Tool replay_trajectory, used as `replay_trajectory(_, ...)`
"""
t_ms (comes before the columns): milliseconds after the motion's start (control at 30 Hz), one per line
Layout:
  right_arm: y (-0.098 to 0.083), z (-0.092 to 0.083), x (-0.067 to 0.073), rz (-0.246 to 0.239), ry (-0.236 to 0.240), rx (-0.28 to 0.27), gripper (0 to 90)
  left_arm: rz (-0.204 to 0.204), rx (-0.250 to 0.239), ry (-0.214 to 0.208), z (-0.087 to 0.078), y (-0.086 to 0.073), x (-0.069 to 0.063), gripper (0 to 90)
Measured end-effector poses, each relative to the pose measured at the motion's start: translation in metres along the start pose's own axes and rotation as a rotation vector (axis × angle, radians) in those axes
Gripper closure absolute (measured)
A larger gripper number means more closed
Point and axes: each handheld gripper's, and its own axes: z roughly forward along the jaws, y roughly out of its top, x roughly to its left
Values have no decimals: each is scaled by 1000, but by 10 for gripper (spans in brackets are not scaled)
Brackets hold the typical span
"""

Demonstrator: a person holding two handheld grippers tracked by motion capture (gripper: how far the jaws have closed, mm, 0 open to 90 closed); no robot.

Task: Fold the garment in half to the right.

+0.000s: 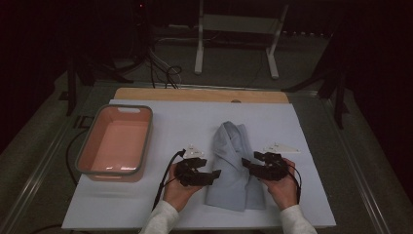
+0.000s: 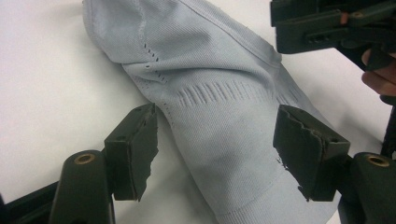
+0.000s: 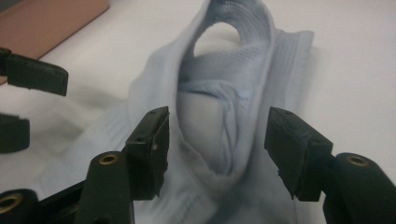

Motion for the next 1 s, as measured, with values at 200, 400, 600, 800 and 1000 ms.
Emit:
replay_trajectory(200, 15, 8, 6, -25, 7, 6, 451, 4, -7, 4, -2, -4, 1, 317)
replay_trajectory(400, 30, 18, 12, -32, 20, 8, 523, -4, -2, 3, 1, -10, 1, 320)
replay_trajectory(600, 43, 31, 14, -24, 22, 18, 568, 6, 27, -19, 10, -17, -2, 328)
replay_trajectory(800, 53, 53, 14, 8, 22, 64, 581, 14, 54, -52, 22, -22, -8, 355)
replay_trajectory(1000, 54, 65, 10, 45, 42, 98, 695, 22, 56, -69, 27, -22, -15, 358)
